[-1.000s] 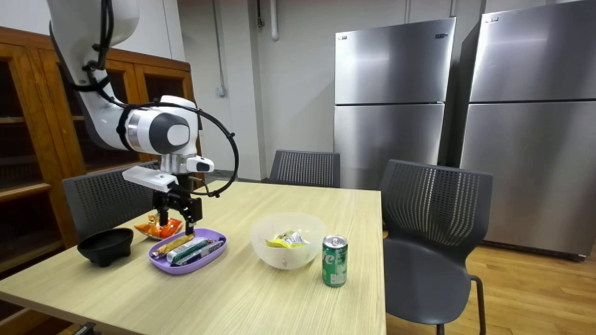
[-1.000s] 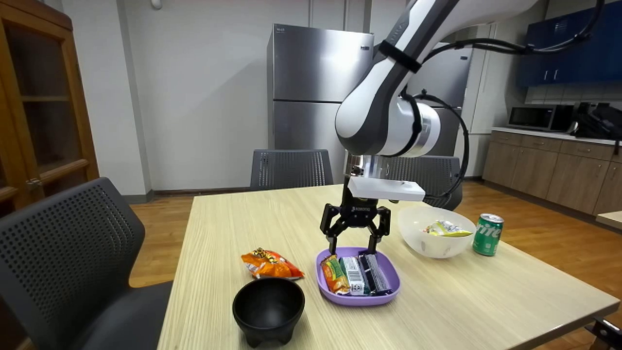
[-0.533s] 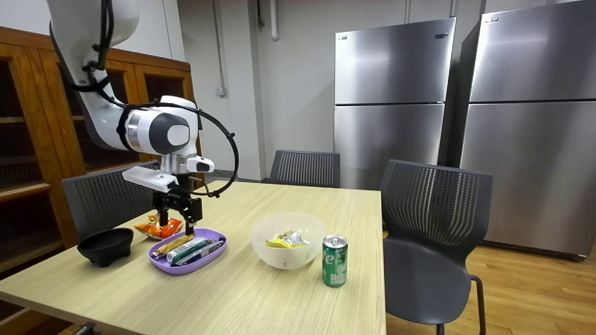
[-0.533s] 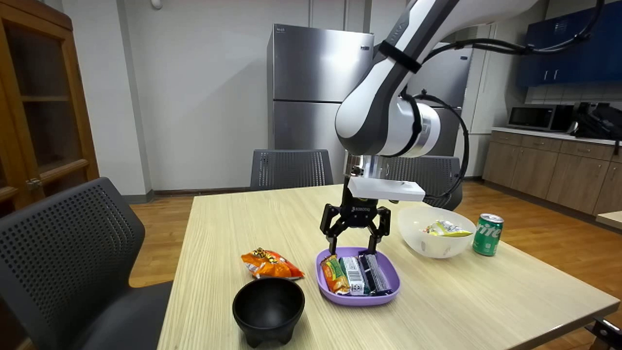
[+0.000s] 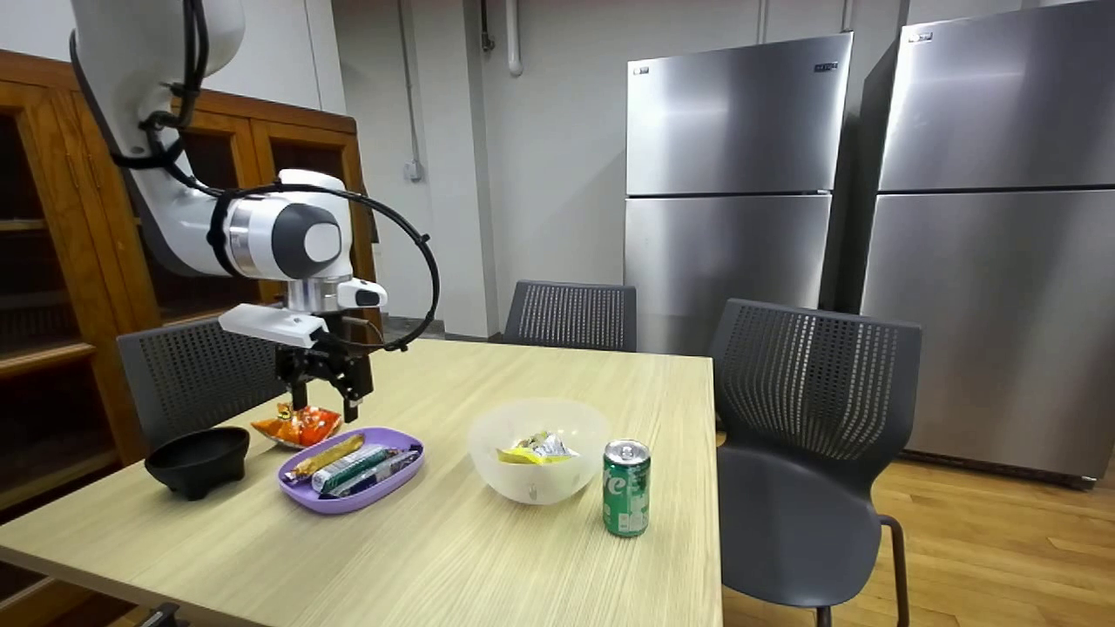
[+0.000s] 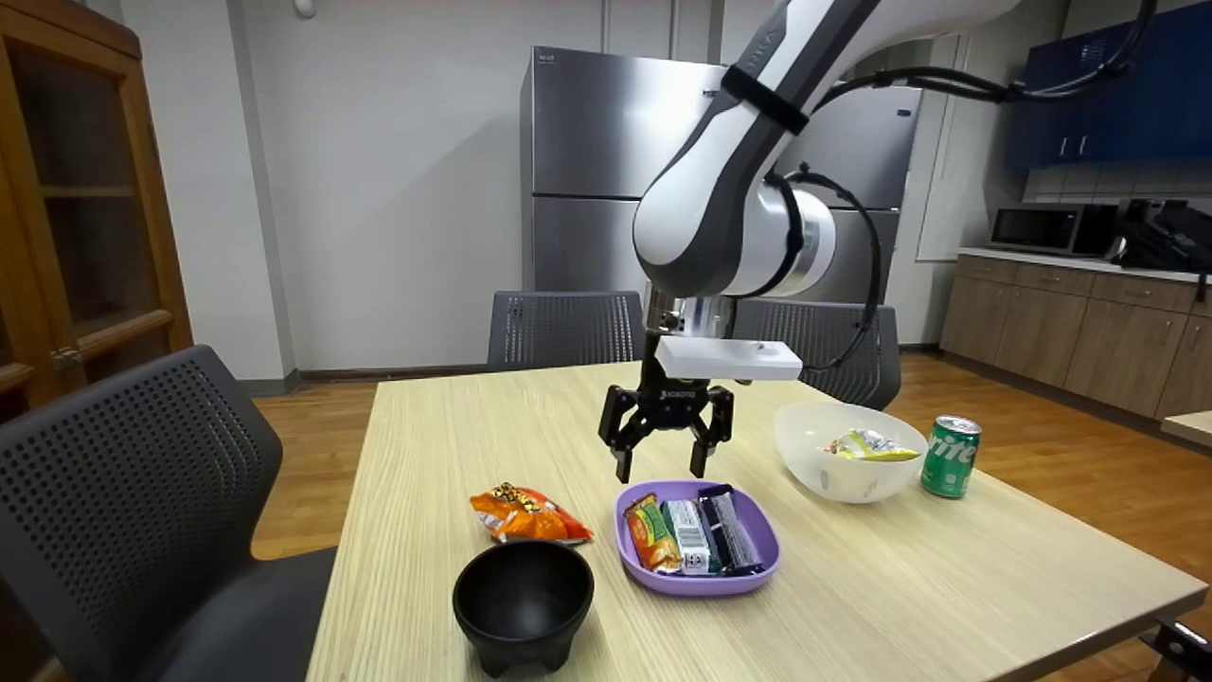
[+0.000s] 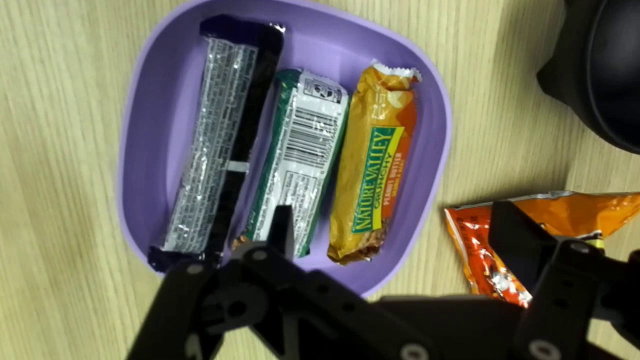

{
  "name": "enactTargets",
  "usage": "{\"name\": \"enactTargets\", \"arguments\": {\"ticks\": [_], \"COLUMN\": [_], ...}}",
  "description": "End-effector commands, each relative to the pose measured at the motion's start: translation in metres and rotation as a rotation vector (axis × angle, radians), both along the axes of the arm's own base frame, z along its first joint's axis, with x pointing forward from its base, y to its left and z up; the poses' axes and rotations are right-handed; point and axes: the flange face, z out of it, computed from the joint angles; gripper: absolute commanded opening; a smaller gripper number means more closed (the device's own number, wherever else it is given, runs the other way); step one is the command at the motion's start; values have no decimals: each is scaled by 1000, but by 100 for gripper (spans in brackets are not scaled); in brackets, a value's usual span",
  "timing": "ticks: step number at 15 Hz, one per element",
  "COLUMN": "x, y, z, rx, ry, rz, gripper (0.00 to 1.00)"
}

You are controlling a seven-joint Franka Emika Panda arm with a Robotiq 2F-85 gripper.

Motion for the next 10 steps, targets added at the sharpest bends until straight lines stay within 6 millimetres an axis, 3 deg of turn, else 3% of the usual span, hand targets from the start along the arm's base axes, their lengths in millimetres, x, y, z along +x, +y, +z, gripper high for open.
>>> {"name": "enactTargets", "arguments": {"ticks": [1,10], "x": [10,26], "y": [22,64], "z": [14,22], "rx": [-18,-37], "ry": [-40,-104], "rz": [6,95], "gripper": [100,100]}}
